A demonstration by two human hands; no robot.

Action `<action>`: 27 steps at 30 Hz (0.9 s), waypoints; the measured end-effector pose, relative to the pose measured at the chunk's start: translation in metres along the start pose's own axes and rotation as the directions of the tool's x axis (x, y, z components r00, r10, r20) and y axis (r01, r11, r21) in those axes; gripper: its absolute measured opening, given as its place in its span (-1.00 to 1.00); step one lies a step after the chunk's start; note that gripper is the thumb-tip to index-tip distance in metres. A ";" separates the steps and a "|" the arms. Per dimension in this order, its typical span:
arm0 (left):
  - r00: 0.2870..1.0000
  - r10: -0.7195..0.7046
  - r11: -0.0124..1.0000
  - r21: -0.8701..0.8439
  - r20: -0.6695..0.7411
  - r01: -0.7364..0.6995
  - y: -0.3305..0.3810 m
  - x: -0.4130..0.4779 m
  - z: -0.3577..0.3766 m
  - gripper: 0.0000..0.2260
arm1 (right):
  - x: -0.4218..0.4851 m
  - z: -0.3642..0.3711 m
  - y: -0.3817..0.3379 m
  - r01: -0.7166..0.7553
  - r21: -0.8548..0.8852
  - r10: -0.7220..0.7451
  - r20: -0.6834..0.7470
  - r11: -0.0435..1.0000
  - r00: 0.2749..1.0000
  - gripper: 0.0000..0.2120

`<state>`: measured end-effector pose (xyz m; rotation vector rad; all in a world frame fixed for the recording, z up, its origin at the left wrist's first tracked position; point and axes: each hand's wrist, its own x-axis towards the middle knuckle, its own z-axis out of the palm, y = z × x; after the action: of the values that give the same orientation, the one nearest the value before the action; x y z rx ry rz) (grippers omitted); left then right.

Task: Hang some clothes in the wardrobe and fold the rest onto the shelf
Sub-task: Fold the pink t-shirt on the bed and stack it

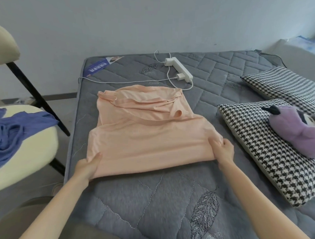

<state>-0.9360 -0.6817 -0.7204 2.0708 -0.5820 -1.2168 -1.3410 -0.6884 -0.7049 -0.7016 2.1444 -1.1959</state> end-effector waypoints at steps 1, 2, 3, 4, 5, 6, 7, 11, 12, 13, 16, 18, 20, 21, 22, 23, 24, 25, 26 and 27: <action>0.999 -0.033 0.999 -0.035 0.017 0.034 -0.003 -0.001 -0.004 -0.43 | -0.004 0.003 0.004 -0.077 0.045 0.076 0.017 0.996 0.997 -0.71; 0.995 -0.084 0.993 -0.082 0.048 0.087 -0.005 -0.004 -0.008 -0.43 | -0.009 0.006 0.007 -0.210 0.143 0.201 0.071 0.967 0.977 -0.74; 0.986 -0.136 0.980 -0.134 0.102 0.149 -0.005 -0.008 -0.010 -0.43 | -0.013 0.008 0.009 -0.390 0.251 0.352 0.182 0.886 0.918 -0.75; 0.971 -0.176 0.961 -0.187 0.163 0.206 -0.005 -0.009 -0.011 -0.44 | -0.019 0.009 0.007 -0.546 0.306 0.467 0.298 0.780 0.833 -0.75; 0.954 -0.205 0.940 -0.228 0.217 0.254 -0.001 -0.013 -0.013 -0.45 | -0.025 0.006 0.002 -0.639 0.309 0.520 0.388 0.704 0.761 -0.76; 0.947 -0.197 0.924 -0.275 0.252 0.265 0.005 -0.016 -0.014 -0.48 | -0.027 0.003 -0.005 -0.679 0.297 0.521 0.462 0.671 0.718 -0.77; 0.945 -0.188 0.906 -0.324 0.267 0.271 0.015 -0.020 -0.016 -0.52 | -0.026 0.001 -0.014 -0.686 0.291 0.503 0.503 0.667 0.703 -0.77; 0.958 -0.018 0.840 -0.516 0.286 0.169 0.080 -0.039 -0.029 -0.77 | -0.023 -0.005 -0.082 -0.612 0.371 0.267 0.658 0.699 0.704 -0.74; 0.950 0.068 0.814 -0.568 0.306 0.124 0.103 -0.044 -0.034 -0.95 | -0.021 -0.005 -0.104 -0.613 0.422 0.201 0.691 0.668 0.694 -0.70; 0.930 0.162 0.749 -0.655 0.330 0.102 0.123 -0.050 -0.039 -0.91 | -0.020 -0.005 -0.126 -0.630 0.486 0.148 0.709 0.606 0.690 -0.66; 0.878 0.360 0.619 -0.785 0.315 0.028 0.178 -0.064 -0.063 -0.95 | -0.018 -0.005 -0.196 -0.599 0.648 -0.047 0.696 0.471 0.716 -0.80; 0.818 0.459 0.627 -0.779 0.346 -0.022 0.212 -0.069 -0.080 -0.83 | -0.023 -0.007 -0.240 -0.585 0.707 -0.159 0.681 0.398 0.715 -0.86; 0.778 0.562 0.381 -0.923 0.282 0.059 0.240 -0.087 -0.097 -0.87 | -0.029 -0.013 -0.278 -0.563 0.754 -0.257 0.649 0.337 0.716 -0.85; 0.750 0.634 0.240 -0.970 0.187 0.039 0.257 -0.095 -0.104 -0.88 | -0.037 -0.019 -0.297 -0.550 0.776 -0.294 0.628 0.311 0.721 -0.85; 0.774 0.616 0.121 -0.989 0.144 0.088 0.272 -0.107 -0.111 -0.82 | -0.042 -0.023 -0.316 -0.519 0.801 -0.302 0.596 0.300 0.744 -0.82; 0.767 0.614 0.088 -0.982 0.185 0.166 0.286 -0.121 -0.121 -0.80 | -0.052 -0.030 -0.333 -0.491 0.820 -0.302 0.568 0.296 0.766 -0.78; 0.769 0.611 0.097 -0.982 0.188 0.164 0.299 -0.137 -0.130 -0.80 | -0.061 -0.036 -0.348 -0.460 0.838 -0.326 0.540 0.292 0.776 -0.77; 0.746 0.639 0.093 -0.982 0.185 0.163 0.309 -0.150 -0.137 -0.80 | -0.069 -0.042 -0.362 -0.381 0.862 -0.335 0.487 0.334 0.807 -0.78; 0.721 0.669 0.069 -0.981 0.181 0.182 0.316 -0.157 -0.147 -0.78 | -0.079 -0.046 -0.373 -0.375 0.871 -0.344 0.474 0.315 0.811 -0.83; 0.704 0.689 0.033 -0.978 0.171 0.206 0.321 -0.166 -0.155 -0.78 | -0.086 -0.049 -0.379 -0.312 0.884 -0.362 0.433 0.348 0.825 -0.89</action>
<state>-0.8923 -0.7442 -0.3346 0.1868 -0.1986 -1.4121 -1.2543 -0.7763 -0.3337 -0.4202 0.6254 -1.6896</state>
